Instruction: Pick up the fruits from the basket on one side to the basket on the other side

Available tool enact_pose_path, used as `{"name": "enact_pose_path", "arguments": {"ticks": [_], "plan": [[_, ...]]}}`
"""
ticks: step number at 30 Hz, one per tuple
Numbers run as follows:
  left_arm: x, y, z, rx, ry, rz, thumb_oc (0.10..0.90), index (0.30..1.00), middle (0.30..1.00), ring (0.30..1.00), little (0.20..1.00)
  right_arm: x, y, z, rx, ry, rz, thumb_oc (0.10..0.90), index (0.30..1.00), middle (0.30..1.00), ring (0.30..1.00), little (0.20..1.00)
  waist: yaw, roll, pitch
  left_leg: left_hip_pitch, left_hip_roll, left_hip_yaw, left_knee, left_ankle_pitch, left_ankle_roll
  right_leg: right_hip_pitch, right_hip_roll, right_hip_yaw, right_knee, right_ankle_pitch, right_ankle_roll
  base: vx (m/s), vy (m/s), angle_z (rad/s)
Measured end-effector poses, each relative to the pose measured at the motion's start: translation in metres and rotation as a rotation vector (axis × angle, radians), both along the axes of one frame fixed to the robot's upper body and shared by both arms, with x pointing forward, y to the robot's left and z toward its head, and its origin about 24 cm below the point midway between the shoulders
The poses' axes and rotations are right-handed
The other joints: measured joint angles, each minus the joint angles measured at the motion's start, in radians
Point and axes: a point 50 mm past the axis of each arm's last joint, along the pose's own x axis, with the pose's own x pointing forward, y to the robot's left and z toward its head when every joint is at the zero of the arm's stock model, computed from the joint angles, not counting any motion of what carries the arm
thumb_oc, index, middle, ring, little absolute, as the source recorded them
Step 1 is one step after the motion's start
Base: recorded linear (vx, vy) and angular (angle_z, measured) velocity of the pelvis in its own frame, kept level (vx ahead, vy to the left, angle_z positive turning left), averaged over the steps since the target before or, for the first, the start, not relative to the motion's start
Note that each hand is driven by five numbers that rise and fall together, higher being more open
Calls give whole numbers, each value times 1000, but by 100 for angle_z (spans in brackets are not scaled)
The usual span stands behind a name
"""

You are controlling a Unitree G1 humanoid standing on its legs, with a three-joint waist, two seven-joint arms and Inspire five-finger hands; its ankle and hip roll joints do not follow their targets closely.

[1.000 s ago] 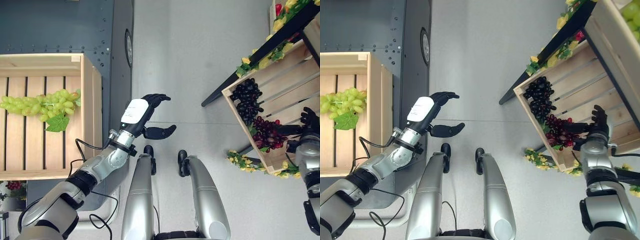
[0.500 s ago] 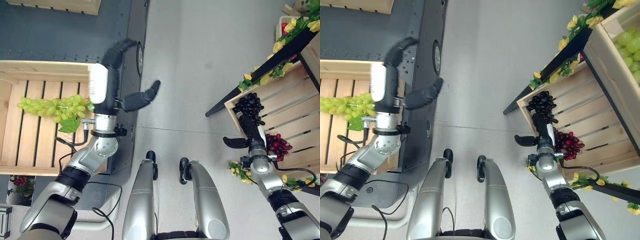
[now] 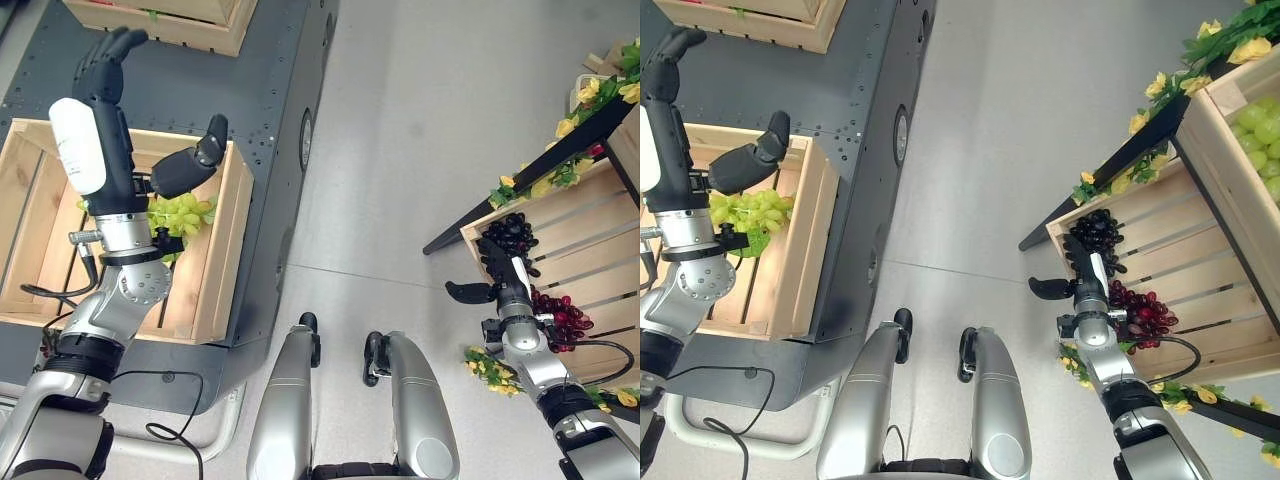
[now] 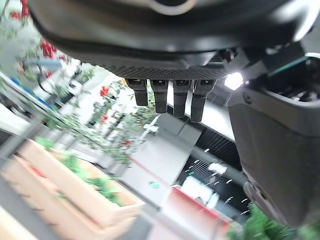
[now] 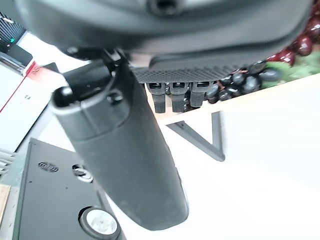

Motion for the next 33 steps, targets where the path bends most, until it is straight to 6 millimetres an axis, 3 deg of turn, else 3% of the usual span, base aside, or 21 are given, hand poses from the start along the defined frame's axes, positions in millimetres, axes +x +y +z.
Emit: {"name": "enact_pose_path", "arguments": {"ticks": [8, 14, 19, 29, 33], "plan": [[-12, 50, -19, 197, 207, 231, 800, 900, 900, 900, 900, -1, -10, 6, -32, 8, 21, 800, 900, 900, 900, 900, 7, 7, 1, -4, 7, 3, -13, 10, -16, -15, -4, -7, 15, -10, -17, -3, 57, 3], [-14, 68, -35, 306, 412, 312, 800, 900, 900, 900, 900, -1, -14, 8, -41, 16, 30, 800, 900, 900, 900, 900, 4, 12, 1, -22, 8, 4, -18, 14, -22, -32, -6, -10, 13, -12, -19, -7, 67, 1], [-10, 69, -44, 376, 519, 339, 800, 900, 900, 900, 900, 2, -17, 12, -52, 13, 29, 800, 900, 900, 900, 900, 4, 14, 2, -42, 7, 3, -18, 15, -23, -47, -8, -17, 13, -10, -14, -11, 62, 3], [3, 63, -49, 530, 653, 360, 800, 900, 900, 900, 900, 7, -42, 38, -144, -1, 28, 800, 900, 900, 900, 900, 3, 17, 2, -83, 25, 16, -23, 25, -27, -86, -11, -31, 18, -16, -26, -7, 46, 4], [11, 61, -43, 558, 681, 370, 800, 900, 900, 900, 900, 11, -46, 47, -156, -26, 23, 800, 900, 900, 900, 900, -4, 15, 0, -112, 29, 9, -26, 36, -31, -112, -10, -45, 18, -15, -25, -26, 17, 4]]}}
